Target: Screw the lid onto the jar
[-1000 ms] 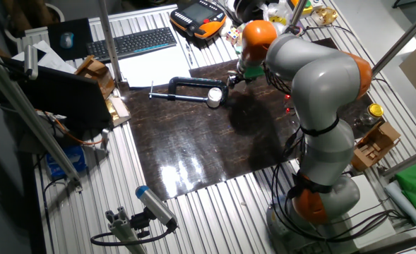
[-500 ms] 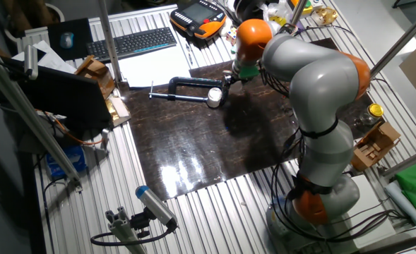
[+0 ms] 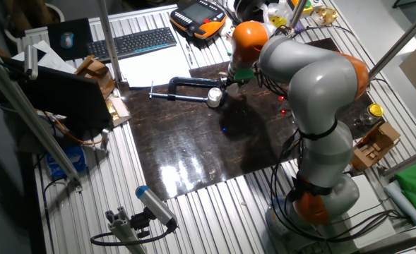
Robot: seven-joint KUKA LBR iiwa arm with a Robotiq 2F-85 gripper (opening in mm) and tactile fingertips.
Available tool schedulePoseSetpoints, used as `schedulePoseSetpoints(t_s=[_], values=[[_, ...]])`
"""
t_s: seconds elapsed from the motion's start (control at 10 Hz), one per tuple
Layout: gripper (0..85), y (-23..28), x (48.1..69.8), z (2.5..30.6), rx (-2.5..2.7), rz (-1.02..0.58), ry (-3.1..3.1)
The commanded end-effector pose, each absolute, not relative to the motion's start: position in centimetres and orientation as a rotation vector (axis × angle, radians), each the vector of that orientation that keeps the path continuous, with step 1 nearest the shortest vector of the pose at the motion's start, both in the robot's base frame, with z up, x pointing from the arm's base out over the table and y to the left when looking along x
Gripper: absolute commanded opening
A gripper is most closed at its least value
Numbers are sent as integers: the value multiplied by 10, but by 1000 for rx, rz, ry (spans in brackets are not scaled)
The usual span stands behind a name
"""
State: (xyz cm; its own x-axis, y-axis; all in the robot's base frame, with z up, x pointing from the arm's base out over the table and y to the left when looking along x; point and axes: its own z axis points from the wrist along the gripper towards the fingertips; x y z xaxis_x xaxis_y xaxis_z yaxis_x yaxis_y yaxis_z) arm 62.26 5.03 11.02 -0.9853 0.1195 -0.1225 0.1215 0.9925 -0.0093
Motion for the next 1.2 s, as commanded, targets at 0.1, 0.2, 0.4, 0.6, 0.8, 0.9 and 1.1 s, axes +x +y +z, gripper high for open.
schedulePoseSetpoints(t_s=[0.1, 0.2, 0.4, 0.6, 0.8, 0.9, 1.1], values=[[673, 50, 623, 110, 203, -53, 3005], [673, 50, 623, 110, 193, -92, 3016], [677, 50, 623, 110, 173, -107, 3032], [680, 50, 623, 110, 206, -59, 3036], [687, 55, 624, 111, 212, -29, 3034], [683, 63, 625, 115, 222, -17, 3041], [680, 79, 627, 122, 227, -32, 3046]])
